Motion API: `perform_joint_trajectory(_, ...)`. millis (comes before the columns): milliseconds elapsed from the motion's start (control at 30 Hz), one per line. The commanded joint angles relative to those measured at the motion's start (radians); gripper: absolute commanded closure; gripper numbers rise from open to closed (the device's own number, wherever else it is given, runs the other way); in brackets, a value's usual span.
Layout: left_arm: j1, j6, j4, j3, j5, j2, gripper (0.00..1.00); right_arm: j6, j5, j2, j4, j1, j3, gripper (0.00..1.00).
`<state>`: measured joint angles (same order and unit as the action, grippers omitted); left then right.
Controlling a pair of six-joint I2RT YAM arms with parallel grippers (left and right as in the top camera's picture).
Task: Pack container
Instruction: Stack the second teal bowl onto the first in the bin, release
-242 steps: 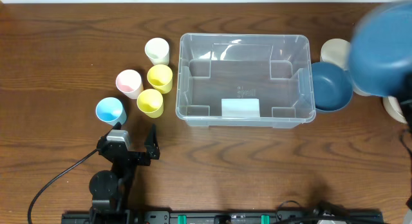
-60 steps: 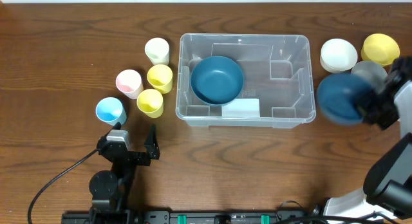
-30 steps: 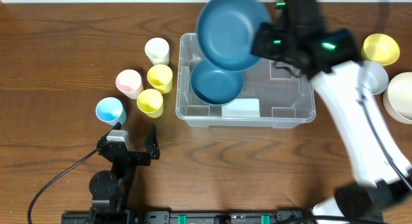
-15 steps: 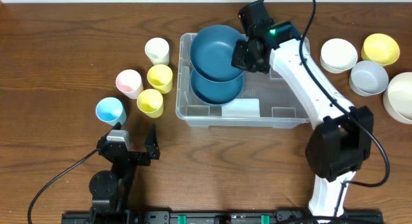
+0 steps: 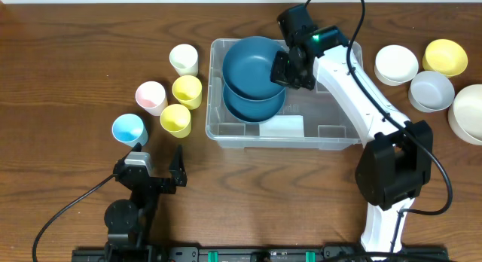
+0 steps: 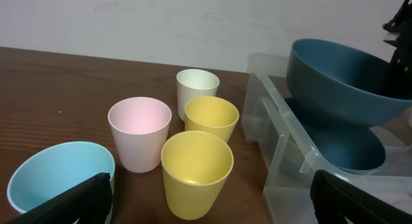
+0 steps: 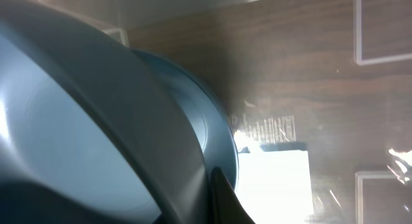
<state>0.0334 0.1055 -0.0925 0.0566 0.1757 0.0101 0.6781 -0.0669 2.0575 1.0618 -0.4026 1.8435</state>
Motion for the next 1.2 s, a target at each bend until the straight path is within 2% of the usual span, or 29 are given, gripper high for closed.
perform_joint_trajectory(0,-0.006,0.005,-0.010,-0.031,-0.008,-0.006,0.02,0.017,-0.012,0.017,0.008,-0.023,-0.008,0.96)
perform_joint_trajectory(533,-0.006,0.005,-0.010,-0.031,-0.008,-0.006,0.02,0.017,-0.008,0.049,0.019,-0.053,-0.008,0.97)
perform_joint_trajectory(767,-0.006,0.005,-0.010,-0.031,-0.008,-0.006,0.02,0.017,0.014,0.048,0.028,-0.052,-0.008,0.93)
perform_joint_trajectory(900,-0.006,0.005,-0.010,-0.031,-0.008,-0.006,0.02,0.017,0.014,0.048,0.027,-0.052,-0.008,0.83)
perform_joint_trajectory(1067,-0.006,0.005,-0.010,-0.031,-0.008,-0.006,0.02,0.017,0.014,0.049,0.027,-0.052,-0.008,0.62)
perform_joint_trajectory(1167,-0.006,0.005,-0.010,-0.031,-0.008,-0.006,0.02,0.017,0.014,0.049,0.028,-0.052,-0.008,0.53)
